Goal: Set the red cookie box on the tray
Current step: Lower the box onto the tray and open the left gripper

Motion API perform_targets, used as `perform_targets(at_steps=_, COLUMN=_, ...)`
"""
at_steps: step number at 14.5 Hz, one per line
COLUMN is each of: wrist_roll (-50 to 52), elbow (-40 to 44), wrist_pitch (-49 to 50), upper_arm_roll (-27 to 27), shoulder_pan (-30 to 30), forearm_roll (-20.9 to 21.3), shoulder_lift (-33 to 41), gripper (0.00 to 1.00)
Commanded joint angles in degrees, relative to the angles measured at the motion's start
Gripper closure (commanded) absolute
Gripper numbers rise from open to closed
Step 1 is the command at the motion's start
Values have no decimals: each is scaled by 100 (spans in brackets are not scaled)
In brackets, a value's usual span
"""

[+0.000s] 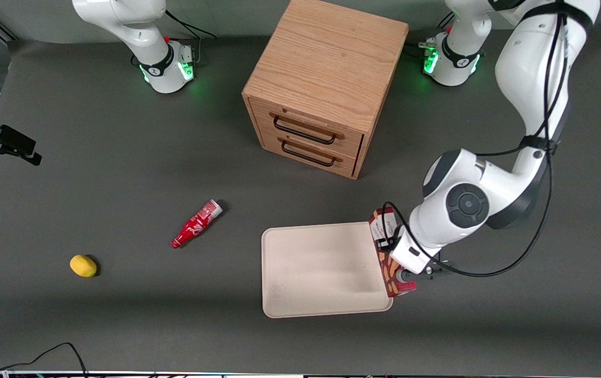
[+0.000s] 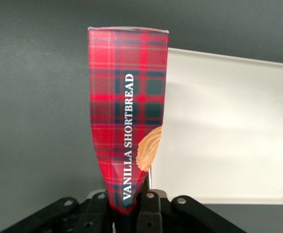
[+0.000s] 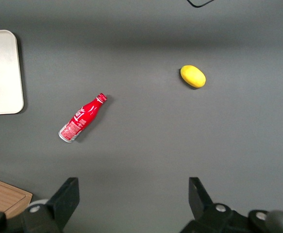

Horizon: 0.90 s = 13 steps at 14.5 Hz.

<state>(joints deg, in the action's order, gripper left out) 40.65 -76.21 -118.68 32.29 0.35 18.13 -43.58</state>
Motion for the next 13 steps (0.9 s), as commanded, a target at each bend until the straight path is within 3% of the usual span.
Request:
perform_targets(at_steps=1, wrist_roll=381, elbow=-69, wrist_pitch=-575, upper_arm_roll=32, shoulder_pan=-131, forearm_roll=576, shoulder_lift=-290, gripper=100)
perform_targets(at_steps=3, wrist_roll=549, elbow=-78, wrist_pitch=-709, upper_arm_roll=23, shoulder_pan=-228, forearm_roll=946, shoulder_lift=-458, gripper=100)
perform_targets(at_steps=9, wrist_roll=602, elbow=-96, wrist_pitch=-771, upper_arm_roll=15, shoulder_pan=-228, forearm_roll=1184, shoulder_lift=-634, gripper=100)
perform_targets(at_steps=10, wrist_roll=593, elbow=-96, wrist_pitch=-771, upper_arm_roll=15, shoulder_pan=-220, forearm_roll=1184, shoulder_lift=-634, gripper=82)
perform_targets(at_steps=11, wrist_roll=593, elbow=-96, wrist_pitch=-771, upper_arm_roll=15, shoulder_pan=-220, forearm_roll=1202, shoulder_lift=-634, gripper=2)
perform_targets(at_steps=13, wrist_roll=611, elbow=-104, wrist_pitch=-666, upper_arm_roll=15, shoulder_pan=-220, forearm_roll=1202, shoulder_lift=-599, gripper=0)
